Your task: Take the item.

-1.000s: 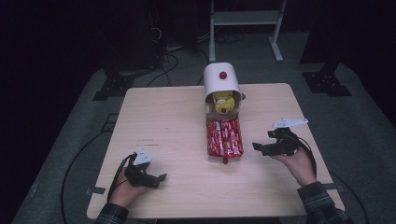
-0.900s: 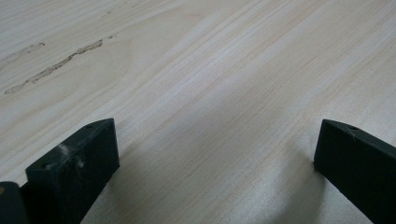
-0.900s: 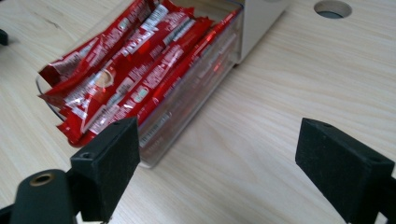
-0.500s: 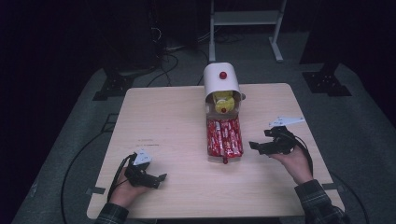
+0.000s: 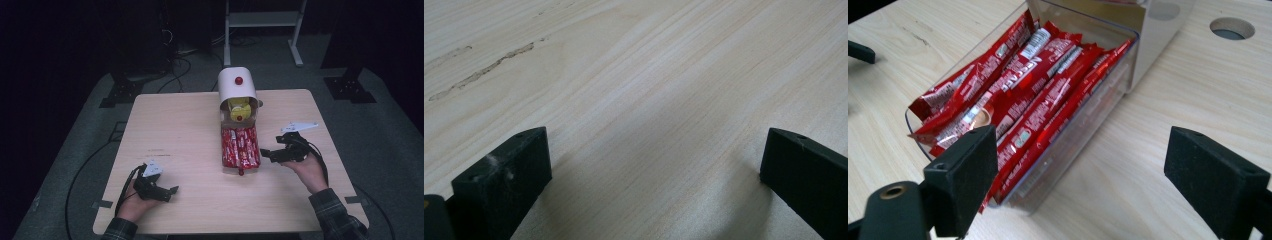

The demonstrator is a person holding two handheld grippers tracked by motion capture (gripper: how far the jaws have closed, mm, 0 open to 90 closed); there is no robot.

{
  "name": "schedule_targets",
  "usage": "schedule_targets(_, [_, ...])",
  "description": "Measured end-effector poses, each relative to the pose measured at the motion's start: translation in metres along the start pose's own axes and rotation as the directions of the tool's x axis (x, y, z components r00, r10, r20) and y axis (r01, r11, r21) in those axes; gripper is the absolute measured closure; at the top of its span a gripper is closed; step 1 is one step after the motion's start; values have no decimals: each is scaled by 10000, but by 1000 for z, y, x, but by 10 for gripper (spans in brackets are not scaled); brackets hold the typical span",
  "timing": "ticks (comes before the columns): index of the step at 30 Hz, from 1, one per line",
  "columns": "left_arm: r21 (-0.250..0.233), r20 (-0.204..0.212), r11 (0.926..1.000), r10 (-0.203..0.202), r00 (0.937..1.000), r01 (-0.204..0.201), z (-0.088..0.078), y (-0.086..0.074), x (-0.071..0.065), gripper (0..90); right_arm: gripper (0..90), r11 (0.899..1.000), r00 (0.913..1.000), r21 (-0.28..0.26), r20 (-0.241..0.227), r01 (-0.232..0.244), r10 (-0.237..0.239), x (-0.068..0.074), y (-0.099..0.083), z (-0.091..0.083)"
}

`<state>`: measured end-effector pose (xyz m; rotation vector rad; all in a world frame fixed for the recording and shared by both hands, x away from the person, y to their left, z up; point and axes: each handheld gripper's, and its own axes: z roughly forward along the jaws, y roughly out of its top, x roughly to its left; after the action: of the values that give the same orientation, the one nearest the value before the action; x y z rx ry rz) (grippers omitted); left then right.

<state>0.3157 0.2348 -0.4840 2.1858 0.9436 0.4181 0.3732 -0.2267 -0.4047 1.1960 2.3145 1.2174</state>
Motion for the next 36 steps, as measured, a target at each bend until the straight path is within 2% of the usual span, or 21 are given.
schedule_targets(17, [28, 2, 10000, 28, 10000, -28, 0, 0, 0, 0, 133, 10000, 9997, -48, -243, 34, -35, 6, 4, 17])
schedule_targets(24, [2, 2, 10000, -1, 10000, 1, 0, 0, 0, 0, 135, 9994, 9993, -332, -368, 99, -111, 10, 6, 23])
schedule_targets(36, [6, 3, 10000, -5, 10000, 5, 0, 0, 0, 0, 135, 9988, 9981, -393, -529, 299, -320, 17, 8, 34])
